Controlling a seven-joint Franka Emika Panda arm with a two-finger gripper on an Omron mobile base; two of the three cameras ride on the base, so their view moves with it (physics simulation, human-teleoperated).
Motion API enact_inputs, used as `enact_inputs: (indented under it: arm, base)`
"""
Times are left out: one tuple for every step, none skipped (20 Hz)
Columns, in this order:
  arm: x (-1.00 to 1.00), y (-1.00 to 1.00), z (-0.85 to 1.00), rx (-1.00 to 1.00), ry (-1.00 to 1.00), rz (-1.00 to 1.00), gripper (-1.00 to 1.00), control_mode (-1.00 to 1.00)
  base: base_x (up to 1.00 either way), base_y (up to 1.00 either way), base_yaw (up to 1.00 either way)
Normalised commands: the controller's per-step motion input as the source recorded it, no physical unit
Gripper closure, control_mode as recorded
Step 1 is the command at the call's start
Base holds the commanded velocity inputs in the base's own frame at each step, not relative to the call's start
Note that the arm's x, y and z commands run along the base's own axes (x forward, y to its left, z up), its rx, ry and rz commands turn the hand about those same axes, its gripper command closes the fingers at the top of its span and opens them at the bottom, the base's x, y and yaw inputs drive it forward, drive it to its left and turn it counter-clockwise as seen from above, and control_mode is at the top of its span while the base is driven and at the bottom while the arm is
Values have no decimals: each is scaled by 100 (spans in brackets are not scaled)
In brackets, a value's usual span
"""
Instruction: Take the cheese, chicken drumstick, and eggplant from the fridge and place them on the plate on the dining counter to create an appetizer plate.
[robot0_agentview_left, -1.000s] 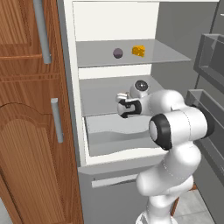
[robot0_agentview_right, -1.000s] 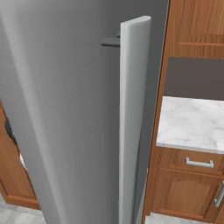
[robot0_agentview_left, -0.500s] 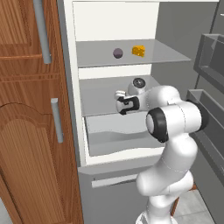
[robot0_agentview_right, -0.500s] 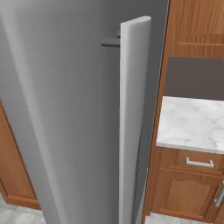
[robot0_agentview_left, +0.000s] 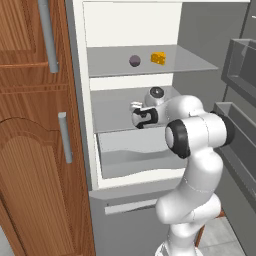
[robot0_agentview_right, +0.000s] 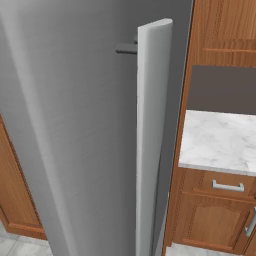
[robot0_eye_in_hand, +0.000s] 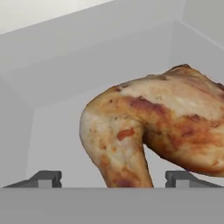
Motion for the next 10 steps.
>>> enact_inputs:
  arm:
    - [4, 0, -51, 0, 0, 0, 100, -100]
    - [1, 0, -54, 0, 0, 0, 100, -100]
    - [0, 0, -58, 0, 0, 0, 100, -100]
    - [0, 0, -60, 0, 0, 0, 100, -100]
    - [0, 3, -63, 0, 0, 0, 100, -100]
    - [0, 5, -65, 0, 0, 0, 100, -100]
    - [0, 7, -65, 0, 0, 0, 100, -100]
    - [0, 9, -66, 0, 0, 0, 100, -100]
    - [0, 10, -68, 0, 0, 0, 100, -100]
    - [-6, 11, -68, 0, 0, 0, 100, -100]
  base:
    - [0, 0, 0]
    - [0, 0, 0]
    - [0, 0, 0]
    - [0, 0, 0]
    - [0, 0, 0]
    - [0, 0, 0]
    - [0, 0, 0]
    - [0, 0, 0]
    - [0, 0, 0]
    - [0, 0, 0]
